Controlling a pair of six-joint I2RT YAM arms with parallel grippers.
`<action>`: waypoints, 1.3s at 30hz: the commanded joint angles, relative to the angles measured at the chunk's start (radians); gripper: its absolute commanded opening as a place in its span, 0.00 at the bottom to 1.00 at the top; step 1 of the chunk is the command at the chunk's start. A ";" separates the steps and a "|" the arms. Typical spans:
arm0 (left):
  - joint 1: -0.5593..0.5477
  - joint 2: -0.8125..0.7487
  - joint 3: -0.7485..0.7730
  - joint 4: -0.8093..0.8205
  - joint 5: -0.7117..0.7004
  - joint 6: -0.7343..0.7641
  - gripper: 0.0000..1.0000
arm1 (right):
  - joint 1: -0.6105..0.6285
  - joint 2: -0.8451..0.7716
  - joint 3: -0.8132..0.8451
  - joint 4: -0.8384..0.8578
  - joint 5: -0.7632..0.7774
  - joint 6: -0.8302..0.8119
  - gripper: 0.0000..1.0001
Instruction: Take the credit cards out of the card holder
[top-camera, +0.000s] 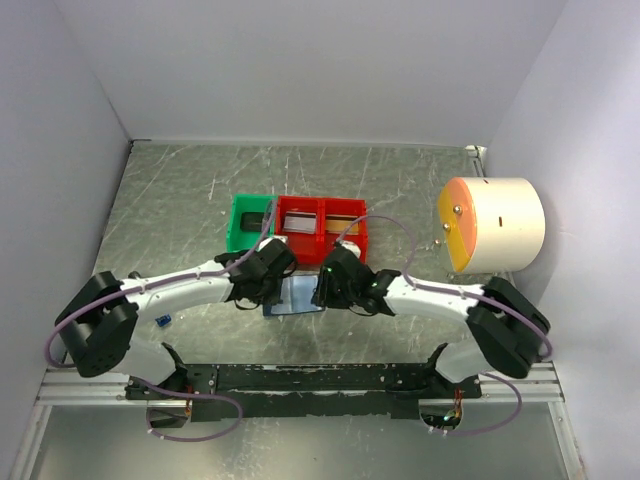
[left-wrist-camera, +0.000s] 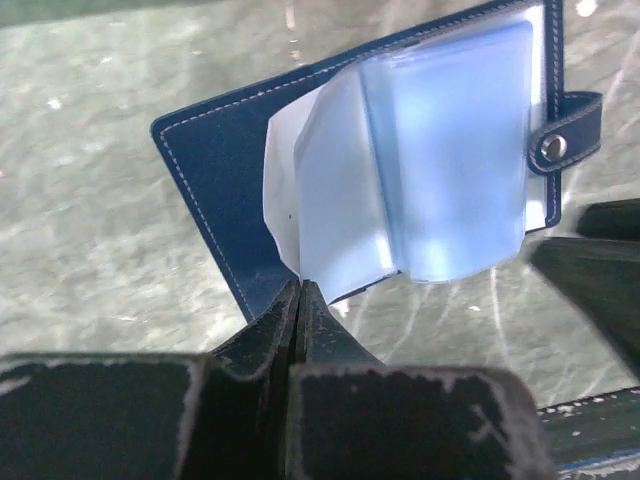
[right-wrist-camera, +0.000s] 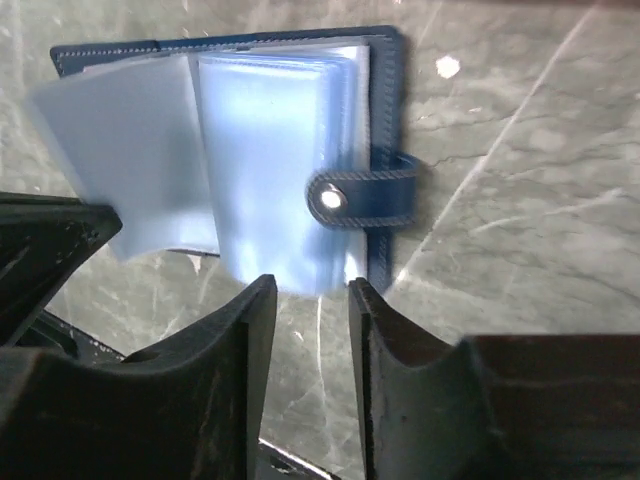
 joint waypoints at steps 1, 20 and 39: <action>-0.004 -0.067 -0.035 -0.081 -0.117 0.019 0.07 | -0.003 -0.133 0.004 -0.104 0.122 -0.034 0.38; -0.002 -0.318 -0.091 -0.187 -0.185 -0.146 0.56 | -0.009 0.193 0.285 -0.017 -0.058 -0.234 0.36; 0.006 -0.528 -0.100 -0.245 -0.169 -0.189 0.72 | 0.060 0.101 0.077 -0.028 -0.057 -0.158 0.40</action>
